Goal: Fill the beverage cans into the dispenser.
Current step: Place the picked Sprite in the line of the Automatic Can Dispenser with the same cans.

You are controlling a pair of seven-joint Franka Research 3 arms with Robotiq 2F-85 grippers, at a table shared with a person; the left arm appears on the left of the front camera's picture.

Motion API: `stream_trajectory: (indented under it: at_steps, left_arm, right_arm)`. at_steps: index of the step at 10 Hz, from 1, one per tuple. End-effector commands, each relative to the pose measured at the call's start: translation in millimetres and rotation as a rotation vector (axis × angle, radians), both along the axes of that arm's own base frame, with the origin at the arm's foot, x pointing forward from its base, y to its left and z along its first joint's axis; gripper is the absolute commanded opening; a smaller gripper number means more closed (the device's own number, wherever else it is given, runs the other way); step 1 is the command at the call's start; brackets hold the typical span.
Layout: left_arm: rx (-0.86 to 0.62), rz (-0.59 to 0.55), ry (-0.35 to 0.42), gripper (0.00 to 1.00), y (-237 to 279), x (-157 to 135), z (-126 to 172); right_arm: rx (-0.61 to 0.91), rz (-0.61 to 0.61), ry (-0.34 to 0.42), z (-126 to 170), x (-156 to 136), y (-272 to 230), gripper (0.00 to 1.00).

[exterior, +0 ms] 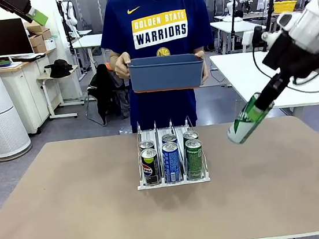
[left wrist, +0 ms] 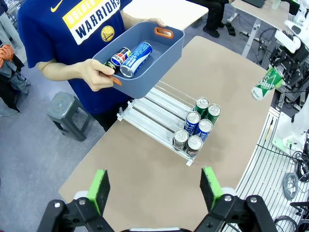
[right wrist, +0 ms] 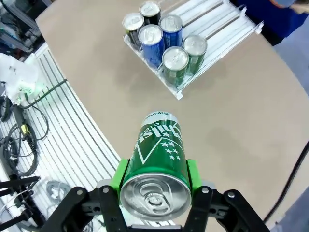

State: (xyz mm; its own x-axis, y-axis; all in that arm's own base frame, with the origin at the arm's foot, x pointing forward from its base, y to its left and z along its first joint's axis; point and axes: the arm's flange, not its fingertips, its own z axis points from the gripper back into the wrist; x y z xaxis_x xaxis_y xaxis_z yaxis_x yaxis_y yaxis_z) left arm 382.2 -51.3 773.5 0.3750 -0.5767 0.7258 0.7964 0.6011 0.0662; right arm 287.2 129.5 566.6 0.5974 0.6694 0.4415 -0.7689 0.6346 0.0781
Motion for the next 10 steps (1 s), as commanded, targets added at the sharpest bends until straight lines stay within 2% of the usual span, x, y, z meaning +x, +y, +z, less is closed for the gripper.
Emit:
stream_trajectory:
  at_steps: [1,2,3,4,5,7,8,9,10]
  left_arm:
    - [0.005,0.002,0.001,1.00,0,-1,-1]
    - [0.005,0.002,0.001,1.00,0,-1,-1]
    - [0.005,0.002,0.001,1.00,0,-1,-1]
    - [0.005,0.002,0.001,1.00,0,-1,-1]
    - [0.005,0.002,0.001,1.00,0,-1,-1]
    - [0.005,0.002,0.001,1.00,0,-1,-1]
    - [0.005,0.002,0.001,1.00,0,-1,-1]
    - [0.005,0.002,0.001,1.00,0,-1,-1]
    - [0.005,0.002,0.001,1.00,0,-1,-1]
  right_arm:
    - [-0.003,-0.025,-0.079,-25,-27,21,0.58]
    - [-0.021,0.007,-0.104,-38,-31,28,0.58]
    - [-0.045,0.098,-0.147,-52,-30,34,0.48]
    - [-0.014,0.084,-0.119,-66,-25,44,0.00]
    - [0.008,0.063,-0.104,-81,-19,55,0.00]
    - [-0.004,0.045,-0.064,-92,-8,61,0.00]
    - [-0.027,-0.051,-0.028,-91,-7,67,0.00]
    - [-0.035,0.085,-0.067,-62,6,69,0.00]
    - [-0.035,0.085,-0.067,-62,6,69,0.00]
